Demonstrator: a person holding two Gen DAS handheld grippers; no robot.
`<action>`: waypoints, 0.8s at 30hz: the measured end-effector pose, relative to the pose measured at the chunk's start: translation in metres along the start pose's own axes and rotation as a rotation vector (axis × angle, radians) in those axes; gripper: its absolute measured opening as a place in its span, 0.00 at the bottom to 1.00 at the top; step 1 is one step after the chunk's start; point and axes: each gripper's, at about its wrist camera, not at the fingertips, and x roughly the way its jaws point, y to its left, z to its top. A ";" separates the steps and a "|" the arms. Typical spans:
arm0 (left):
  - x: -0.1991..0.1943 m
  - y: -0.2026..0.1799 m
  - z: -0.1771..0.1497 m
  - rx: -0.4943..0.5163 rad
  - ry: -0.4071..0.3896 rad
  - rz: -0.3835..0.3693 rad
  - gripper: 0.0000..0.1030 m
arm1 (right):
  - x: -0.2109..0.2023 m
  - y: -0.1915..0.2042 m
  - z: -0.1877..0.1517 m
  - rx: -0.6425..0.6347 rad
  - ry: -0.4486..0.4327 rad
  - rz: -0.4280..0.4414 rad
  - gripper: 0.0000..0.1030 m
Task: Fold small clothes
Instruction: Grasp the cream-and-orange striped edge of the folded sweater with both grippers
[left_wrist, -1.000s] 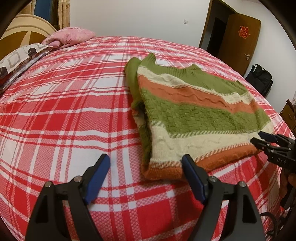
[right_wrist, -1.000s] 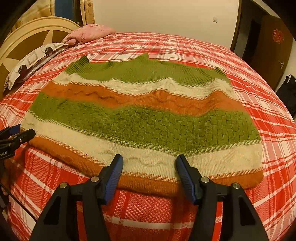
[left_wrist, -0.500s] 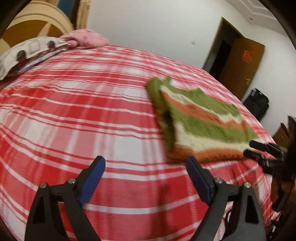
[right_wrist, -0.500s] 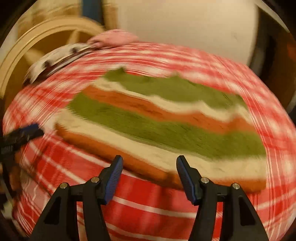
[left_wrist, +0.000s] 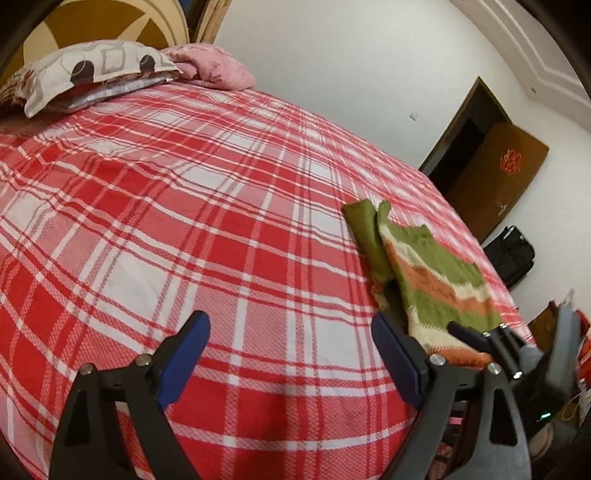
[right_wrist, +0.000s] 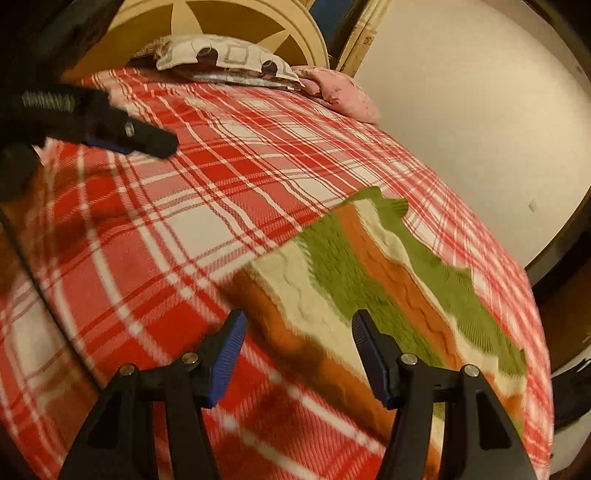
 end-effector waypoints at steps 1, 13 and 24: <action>0.000 0.004 0.003 -0.005 -0.002 -0.007 0.89 | 0.005 0.003 0.002 -0.004 0.000 -0.014 0.59; 0.042 0.003 0.048 0.005 0.096 -0.231 0.89 | 0.012 0.000 -0.003 0.072 0.004 0.009 0.17; 0.129 -0.070 0.083 0.066 0.238 -0.386 0.89 | 0.013 -0.001 -0.009 0.103 0.008 0.021 0.17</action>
